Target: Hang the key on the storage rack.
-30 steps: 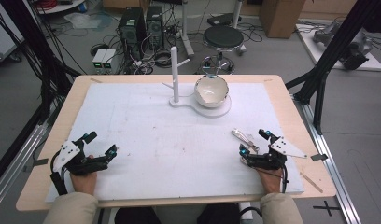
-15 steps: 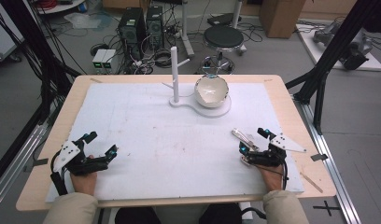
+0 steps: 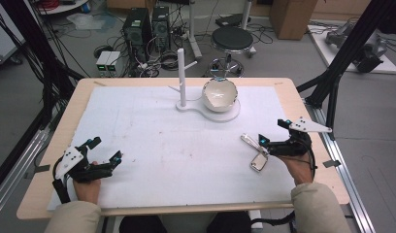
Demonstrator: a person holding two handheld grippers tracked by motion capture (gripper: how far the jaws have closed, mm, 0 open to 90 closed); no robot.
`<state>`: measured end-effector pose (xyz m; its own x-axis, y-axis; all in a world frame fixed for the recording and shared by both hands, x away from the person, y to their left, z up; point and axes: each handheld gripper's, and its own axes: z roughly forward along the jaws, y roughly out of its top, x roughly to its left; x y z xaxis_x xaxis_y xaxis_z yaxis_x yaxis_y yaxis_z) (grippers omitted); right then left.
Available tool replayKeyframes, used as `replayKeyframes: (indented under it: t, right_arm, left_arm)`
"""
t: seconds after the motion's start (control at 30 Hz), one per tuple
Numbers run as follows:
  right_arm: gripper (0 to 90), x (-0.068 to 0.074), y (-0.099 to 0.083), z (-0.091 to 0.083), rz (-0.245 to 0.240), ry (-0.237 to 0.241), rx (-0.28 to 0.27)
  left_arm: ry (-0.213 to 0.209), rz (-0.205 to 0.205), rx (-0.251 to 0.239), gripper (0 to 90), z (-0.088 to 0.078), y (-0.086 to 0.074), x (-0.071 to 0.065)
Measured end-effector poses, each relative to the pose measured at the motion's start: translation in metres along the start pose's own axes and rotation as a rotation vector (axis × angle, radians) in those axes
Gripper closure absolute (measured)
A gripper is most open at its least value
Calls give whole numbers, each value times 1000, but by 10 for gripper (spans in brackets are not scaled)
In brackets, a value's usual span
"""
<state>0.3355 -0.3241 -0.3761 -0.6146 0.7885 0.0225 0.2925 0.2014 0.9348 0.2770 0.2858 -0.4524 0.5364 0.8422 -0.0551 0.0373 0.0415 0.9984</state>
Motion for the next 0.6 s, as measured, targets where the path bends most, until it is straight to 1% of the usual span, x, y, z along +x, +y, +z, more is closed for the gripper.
replayKeyframes:
  t: [0.03, 0.1, 0.13, 0.17, 0.2, 0.23, 0.27, 0.3, 0.37, 0.4, 0.5, 0.53, 0.57, 0.6]
  right_arm:
    - [6, -2, 4, 0, -17, 2, 17]
    - [6, -3, 11, 1, -26, 7, 63]
    - [6, -3, 11, 1, -26, 7, 63]
    - [6, -5, 17, 2, -45, 8, 101]
    - [6, -5, 17, 2, -45, 8, 101]
    - [6, -6, 22, 4, -54, 6, 141]
    - [6, -8, 24, 6, -64, 5, 159]
    - [6, -8, 26, 7, -60, 6, 178]
    - [7, -11, 30, 11, -82, 8, 218]
    - [7, -12, 31, 14, -81, 9, 248]
    - [7, -15, 34, 22, -106, 24, 344]
    - [7, -15, 34, 22, -106, 24, 344]
    - [7, -16, 36, 28, -128, 35, 391]
    - [7, -15, 37, 30, -134, 36, 413]
  left_arm:
    - [-1, 3, 3, 35, 0, 0, 0]
    - [-2, 2, 2, 35, 0, 0, 0]
    - [-2, 2, 2, 35, 0, 0, 0]
    - [-2, 2, 1, 35, 0, 0, 0]
    - [-3, 3, 3, 35, 0, 0, 0]
    - [-4, 2, 2, 35, 0, 0, 0]
    - [-4, 2, 2, 35, 0, 0, 0]
    - [-5, 1, 1, 35, 0, 0, 0]
    - [-4, 5, 4, 35, 0, 0, 0]
    - [-5, 2, 1, 35, 0, 0, 0]
    - [-4, 2, 3, 35, 0, 0, 0]
    - [-4, 2, 2, 35, 0, 0, 0]
    - [-2, 0, 2, 35, 0, 0, 0]
    - [-3, -1, 1, 35, 0, 0, 0]
